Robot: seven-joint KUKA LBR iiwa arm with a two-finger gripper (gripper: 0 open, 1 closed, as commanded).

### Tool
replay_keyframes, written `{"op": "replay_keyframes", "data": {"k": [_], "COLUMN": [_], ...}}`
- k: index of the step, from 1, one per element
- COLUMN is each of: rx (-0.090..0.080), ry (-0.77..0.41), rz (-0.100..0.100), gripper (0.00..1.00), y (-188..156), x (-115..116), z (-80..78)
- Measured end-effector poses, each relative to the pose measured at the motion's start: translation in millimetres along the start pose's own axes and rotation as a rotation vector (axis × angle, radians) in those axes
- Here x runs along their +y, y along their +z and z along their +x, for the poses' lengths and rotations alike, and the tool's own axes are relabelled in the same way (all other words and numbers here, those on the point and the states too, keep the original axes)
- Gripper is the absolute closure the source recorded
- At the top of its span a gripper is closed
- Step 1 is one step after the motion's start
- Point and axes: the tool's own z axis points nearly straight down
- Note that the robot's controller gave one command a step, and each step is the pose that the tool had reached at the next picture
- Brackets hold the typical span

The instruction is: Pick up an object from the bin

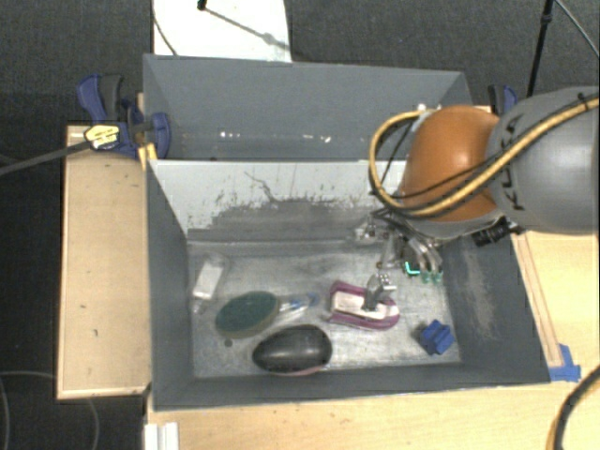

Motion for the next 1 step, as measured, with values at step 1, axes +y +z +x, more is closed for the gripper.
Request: {"op": "replay_keyframes", "data": {"k": [1], "rx": [-0.013], "ry": [-0.265], "rz": [0.0], "gripper": [0.0], "y": [58.6], "x": [4.8], "z": [34.0]}}
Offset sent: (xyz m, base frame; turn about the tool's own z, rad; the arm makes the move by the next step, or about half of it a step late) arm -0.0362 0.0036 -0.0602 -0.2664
